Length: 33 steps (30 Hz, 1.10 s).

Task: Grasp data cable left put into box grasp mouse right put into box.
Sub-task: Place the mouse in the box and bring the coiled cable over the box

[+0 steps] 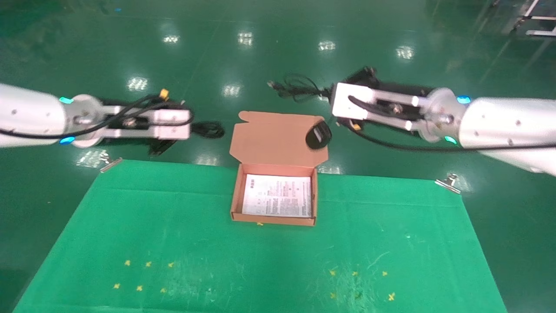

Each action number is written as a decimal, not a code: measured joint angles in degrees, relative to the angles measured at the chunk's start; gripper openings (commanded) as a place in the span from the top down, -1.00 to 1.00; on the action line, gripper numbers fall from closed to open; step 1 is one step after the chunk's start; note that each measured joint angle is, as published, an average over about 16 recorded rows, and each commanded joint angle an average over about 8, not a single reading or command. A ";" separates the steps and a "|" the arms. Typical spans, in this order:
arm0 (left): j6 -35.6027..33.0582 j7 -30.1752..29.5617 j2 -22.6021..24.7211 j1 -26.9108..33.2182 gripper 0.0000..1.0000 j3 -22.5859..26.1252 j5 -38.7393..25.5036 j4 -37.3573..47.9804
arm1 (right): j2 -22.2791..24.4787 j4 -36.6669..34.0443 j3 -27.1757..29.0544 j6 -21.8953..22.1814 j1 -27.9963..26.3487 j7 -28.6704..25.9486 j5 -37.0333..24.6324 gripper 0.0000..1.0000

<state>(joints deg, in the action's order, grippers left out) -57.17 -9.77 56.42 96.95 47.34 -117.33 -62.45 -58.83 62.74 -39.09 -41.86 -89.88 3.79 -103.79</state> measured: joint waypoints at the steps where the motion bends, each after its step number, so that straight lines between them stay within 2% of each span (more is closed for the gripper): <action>1: 0.62 -0.14 0.40 0.26 1.00 -0.08 -0.38 0.17 | -0.99 -0.95 0.10 0.43 -0.79 0.94 0.33 1.00; 9: 5.31 -0.40 4.02 2.38 1.00 -0.60 -2.76 4.21 | -8.08 -9.46 1.05 2.96 -6.16 9.25 3.81 1.00; 17: 8.98 0.00 6.53 3.92 1.00 -0.94 -4.27 8.15 | -12.07 -15.44 2.07 3.91 -9.11 15.38 7.11 1.00; 26: 10.14 0.29 6.87 3.89 1.00 -0.81 -5.11 9.49 | -13.62 -17.90 2.37 3.65 -9.61 18.02 8.78 1.00; 33: 8.20 0.16 6.10 2.67 1.00 0.08 -5.60 9.74 | -14.65 -20.09 1.78 3.23 -8.72 18.71 8.77 1.00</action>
<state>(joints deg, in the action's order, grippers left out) -48.97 -9.61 62.52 99.62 47.43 -122.93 -52.71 -73.48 42.65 -37.31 -38.63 -98.60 22.50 -95.02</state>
